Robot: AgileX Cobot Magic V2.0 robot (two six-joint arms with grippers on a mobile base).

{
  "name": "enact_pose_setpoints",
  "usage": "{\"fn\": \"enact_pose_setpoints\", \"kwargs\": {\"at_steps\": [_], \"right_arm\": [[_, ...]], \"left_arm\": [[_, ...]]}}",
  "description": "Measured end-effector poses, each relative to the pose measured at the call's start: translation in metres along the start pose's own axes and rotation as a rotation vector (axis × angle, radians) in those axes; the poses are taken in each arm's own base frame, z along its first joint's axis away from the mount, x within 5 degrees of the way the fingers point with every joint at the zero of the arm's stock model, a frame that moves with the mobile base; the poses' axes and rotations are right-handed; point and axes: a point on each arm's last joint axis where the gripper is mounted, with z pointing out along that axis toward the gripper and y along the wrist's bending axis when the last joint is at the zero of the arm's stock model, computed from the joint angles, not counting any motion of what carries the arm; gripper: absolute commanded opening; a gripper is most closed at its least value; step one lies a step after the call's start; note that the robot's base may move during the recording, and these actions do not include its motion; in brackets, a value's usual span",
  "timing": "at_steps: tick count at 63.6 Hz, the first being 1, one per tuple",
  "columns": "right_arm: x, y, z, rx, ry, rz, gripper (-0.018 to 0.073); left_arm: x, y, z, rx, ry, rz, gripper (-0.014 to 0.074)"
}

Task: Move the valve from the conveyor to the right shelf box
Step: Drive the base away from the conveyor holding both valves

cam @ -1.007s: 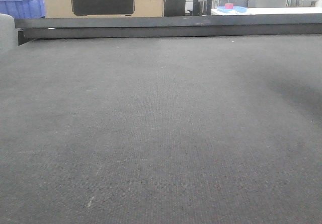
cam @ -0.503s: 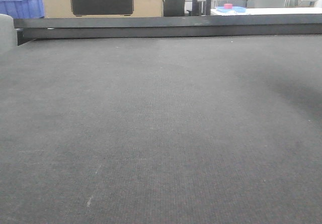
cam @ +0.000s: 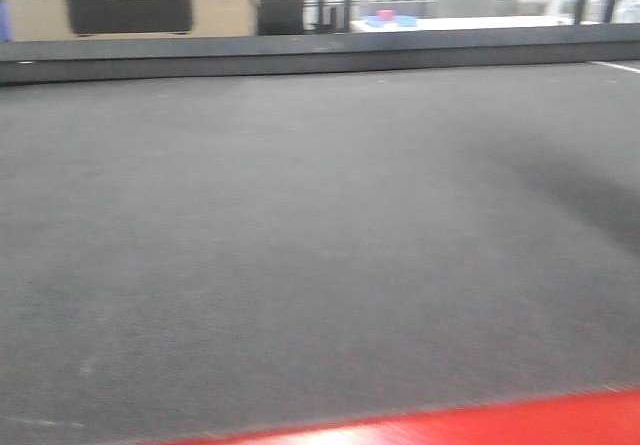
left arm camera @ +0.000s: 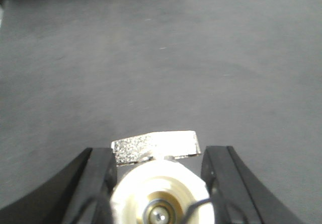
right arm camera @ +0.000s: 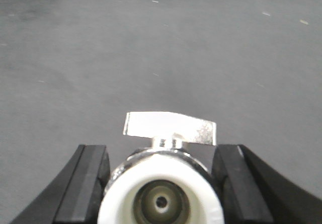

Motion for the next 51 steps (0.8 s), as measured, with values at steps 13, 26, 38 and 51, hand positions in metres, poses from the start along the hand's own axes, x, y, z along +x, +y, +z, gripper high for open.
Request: {"fn": "enact_pose_setpoints", "kwargs": {"at_steps": [13, 26, 38, 51], "right_arm": [[0.0, 0.0, 0.0, 0.0, 0.0, 0.0, -0.0155], [0.0, 0.0, 0.0, 0.0, 0.0, 0.0, -0.0155], [0.0, 0.0, 0.0, 0.0, 0.0, 0.0, -0.0155], [0.0, 0.0, 0.0, 0.0, 0.0, 0.0, -0.0155]], "left_arm": [[0.0, 0.0, 0.0, 0.0, 0.0, 0.0, -0.0111], [-0.0001, 0.0, 0.0, 0.0, -0.002, 0.0, -0.0111], [-0.0002, 0.0, 0.0, 0.0, -0.002, 0.0, -0.0111], [-0.0002, -0.0001, 0.0, 0.001, -0.003, -0.001, -0.0111]]}}
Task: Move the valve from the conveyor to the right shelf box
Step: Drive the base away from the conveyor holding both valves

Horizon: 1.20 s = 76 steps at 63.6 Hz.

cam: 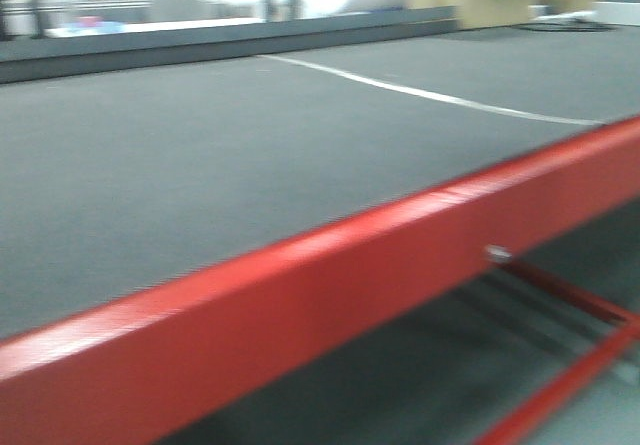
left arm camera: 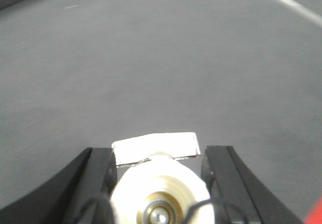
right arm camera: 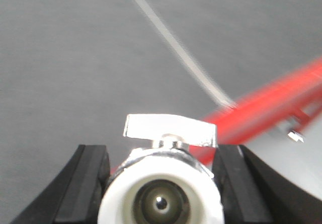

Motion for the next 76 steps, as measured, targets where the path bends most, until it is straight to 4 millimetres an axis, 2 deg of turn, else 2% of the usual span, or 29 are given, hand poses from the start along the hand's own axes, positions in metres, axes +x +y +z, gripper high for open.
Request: {"fn": "enact_pose_setpoints", "kwargs": {"at_steps": [76], "right_arm": [[0.0, 0.0, 0.0, 0.0, 0.0, 0.0, -0.0155]], "left_arm": [[-0.0002, -0.0002, 0.0, 0.002, -0.002, -0.001, -0.0111]]}}
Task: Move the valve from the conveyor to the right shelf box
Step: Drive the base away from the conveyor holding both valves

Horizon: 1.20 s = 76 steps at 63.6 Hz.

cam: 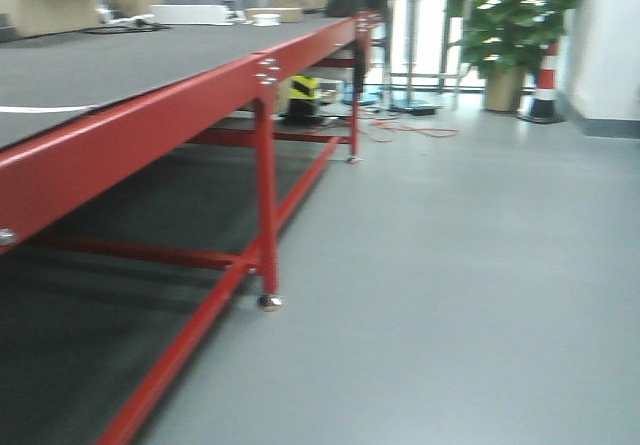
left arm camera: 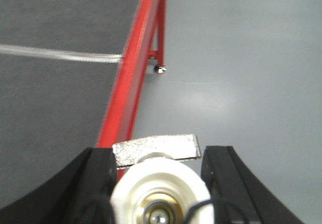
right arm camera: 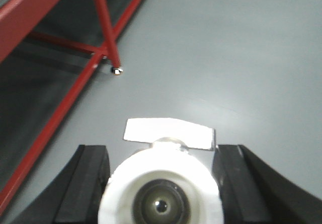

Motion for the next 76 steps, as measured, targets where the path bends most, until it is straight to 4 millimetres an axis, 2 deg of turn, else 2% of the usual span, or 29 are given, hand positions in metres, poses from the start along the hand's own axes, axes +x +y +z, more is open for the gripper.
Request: {"fn": "enact_pose_setpoints", "kwargs": {"at_steps": [76], "right_arm": [[0.0, 0.0, 0.0, 0.0, 0.0, 0.0, -0.0155]], "left_arm": [[0.0, -0.0001, 0.0, 0.002, 0.0, -0.001, -0.0111]]}}
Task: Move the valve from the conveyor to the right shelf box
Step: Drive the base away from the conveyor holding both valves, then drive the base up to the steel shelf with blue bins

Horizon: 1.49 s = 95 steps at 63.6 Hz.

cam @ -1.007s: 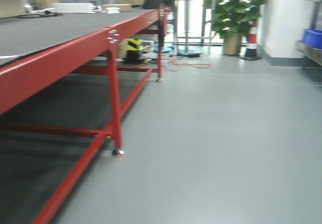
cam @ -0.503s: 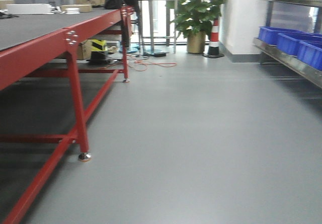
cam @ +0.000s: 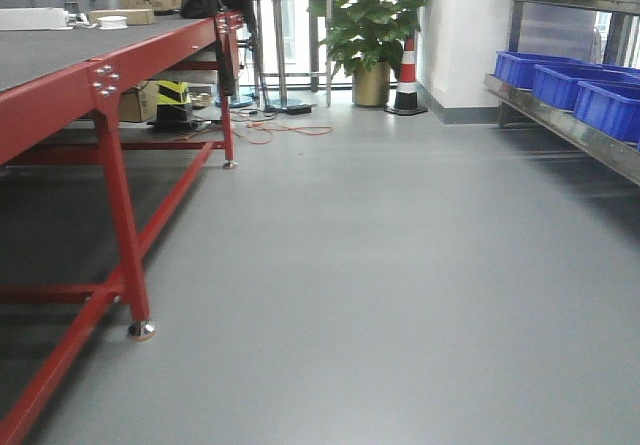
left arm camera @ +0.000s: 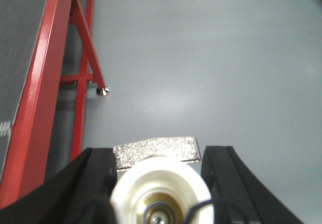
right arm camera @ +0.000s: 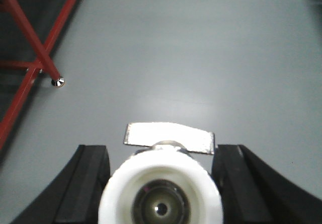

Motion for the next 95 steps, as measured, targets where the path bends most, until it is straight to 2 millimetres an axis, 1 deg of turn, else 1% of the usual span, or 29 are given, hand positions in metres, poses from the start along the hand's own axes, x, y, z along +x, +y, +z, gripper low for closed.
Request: {"fn": "enact_pose_setpoints", "kwargs": {"at_steps": [95], "right_arm": [[-0.0003, 0.0, 0.0, 0.0, -0.004, 0.0, -0.0155]], "left_arm": [[0.0, 0.0003, 0.0, -0.003, 0.0, 0.002, -0.0111]]}}
